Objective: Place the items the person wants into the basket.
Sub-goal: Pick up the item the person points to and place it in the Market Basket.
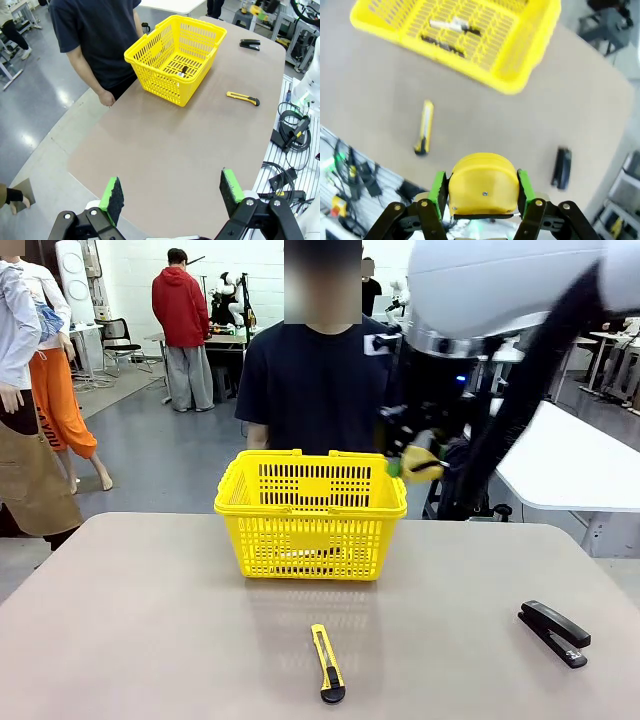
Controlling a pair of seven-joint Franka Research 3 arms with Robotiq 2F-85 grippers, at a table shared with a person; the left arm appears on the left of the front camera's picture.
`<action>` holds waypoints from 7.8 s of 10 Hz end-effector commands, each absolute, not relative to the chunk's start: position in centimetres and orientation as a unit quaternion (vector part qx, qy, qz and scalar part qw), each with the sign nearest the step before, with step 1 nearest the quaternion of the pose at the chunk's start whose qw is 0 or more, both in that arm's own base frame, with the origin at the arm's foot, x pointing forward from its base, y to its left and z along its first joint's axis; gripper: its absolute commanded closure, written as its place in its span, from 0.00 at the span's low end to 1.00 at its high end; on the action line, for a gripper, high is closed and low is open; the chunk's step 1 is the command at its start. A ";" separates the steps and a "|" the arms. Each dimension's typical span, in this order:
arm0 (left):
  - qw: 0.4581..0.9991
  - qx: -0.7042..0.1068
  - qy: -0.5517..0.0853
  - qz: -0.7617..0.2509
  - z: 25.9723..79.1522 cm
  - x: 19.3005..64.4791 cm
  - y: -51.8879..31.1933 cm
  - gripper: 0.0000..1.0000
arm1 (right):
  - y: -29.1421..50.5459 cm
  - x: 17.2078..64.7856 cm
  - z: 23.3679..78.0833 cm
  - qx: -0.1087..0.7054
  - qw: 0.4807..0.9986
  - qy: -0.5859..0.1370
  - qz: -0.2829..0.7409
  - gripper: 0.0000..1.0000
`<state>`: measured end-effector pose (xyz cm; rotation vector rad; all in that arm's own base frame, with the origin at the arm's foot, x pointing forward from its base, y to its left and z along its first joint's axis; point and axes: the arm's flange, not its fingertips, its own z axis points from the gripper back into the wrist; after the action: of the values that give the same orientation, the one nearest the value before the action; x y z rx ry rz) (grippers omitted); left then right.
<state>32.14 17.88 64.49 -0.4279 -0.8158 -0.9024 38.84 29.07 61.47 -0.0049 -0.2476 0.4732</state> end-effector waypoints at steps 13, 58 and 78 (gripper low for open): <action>0.795 -0.198 -0.388 -0.422 64.4 32.2 18.0 0.00 | 38.9 52.5 52.8 0.029 0.962 -0.093 0.256 0.32; 0.795 -0.198 -0.388 -0.422 64.4 32.2 18.0 0.00 | 17.2 40.3 53.5 0.090 0.977 -0.093 0.167 0.00; 0.795 -0.198 -0.388 -0.422 64.4 32.2 18.0 0.00 | 16.5 40.1 53.1 0.079 0.982 -0.082 0.152 0.00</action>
<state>32.15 17.91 64.51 -0.4273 -0.8158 -0.9017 40.08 16.66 53.19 0.1670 -0.1659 0.3034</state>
